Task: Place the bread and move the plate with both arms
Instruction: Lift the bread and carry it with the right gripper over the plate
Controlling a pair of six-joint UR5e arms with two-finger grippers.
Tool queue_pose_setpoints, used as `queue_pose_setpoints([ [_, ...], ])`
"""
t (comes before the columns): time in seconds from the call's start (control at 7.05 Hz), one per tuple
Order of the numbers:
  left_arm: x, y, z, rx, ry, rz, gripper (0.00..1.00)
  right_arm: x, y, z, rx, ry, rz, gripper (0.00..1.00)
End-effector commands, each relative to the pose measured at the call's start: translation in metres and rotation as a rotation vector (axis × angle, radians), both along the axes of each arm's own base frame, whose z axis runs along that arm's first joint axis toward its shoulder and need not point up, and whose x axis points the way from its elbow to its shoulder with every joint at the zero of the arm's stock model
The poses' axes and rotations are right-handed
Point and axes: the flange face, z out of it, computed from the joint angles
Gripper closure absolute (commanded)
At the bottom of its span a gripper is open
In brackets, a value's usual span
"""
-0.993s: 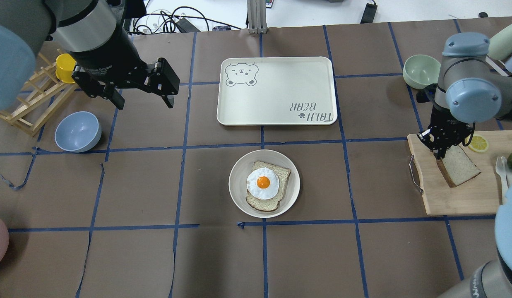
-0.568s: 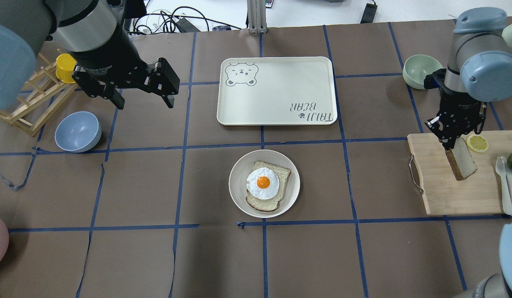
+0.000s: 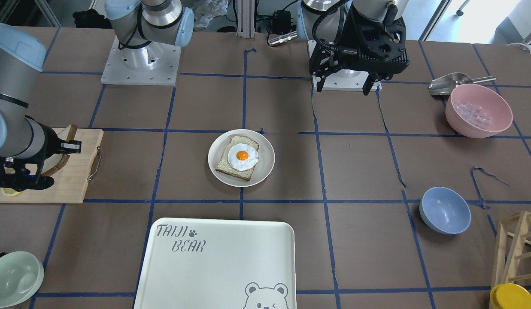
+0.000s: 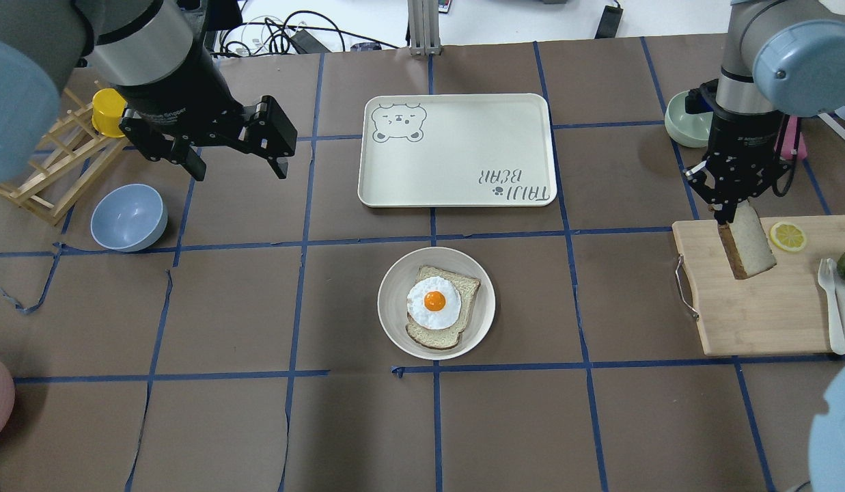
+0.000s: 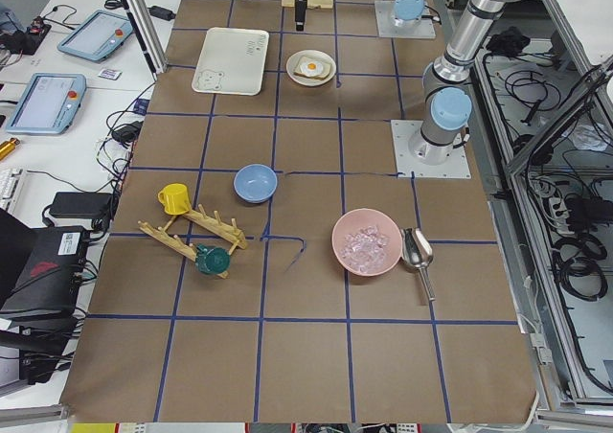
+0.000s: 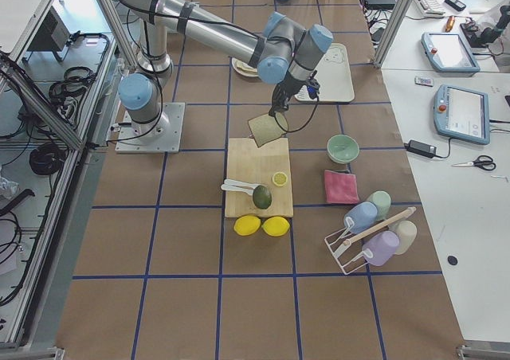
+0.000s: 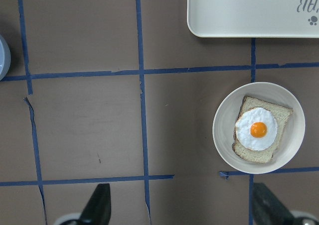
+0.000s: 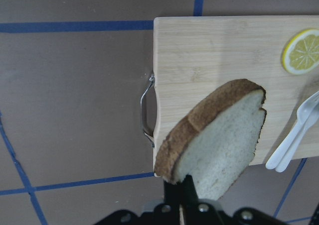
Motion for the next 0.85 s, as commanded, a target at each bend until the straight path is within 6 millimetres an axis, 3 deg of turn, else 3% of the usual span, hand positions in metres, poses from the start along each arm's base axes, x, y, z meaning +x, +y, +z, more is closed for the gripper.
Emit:
queue_pose_setpoints([
  [0.0, 0.000, 0.000, 0.000, 0.001, 0.000, 0.000, 0.00, 0.095, 0.016, 0.016, -0.037, -0.005, -0.135, 1.00],
  [0.43, 0.001, -0.001, 0.000, 0.001, 0.000, 0.002, 0.00, 0.227, 0.050, 0.016, -0.051, -0.018, -0.313, 1.00],
  [0.71, 0.001, 0.000, 0.000, -0.001, 0.000, 0.002, 0.00, 0.283, 0.069, 0.008, -0.031, -0.029, -0.396, 1.00],
])
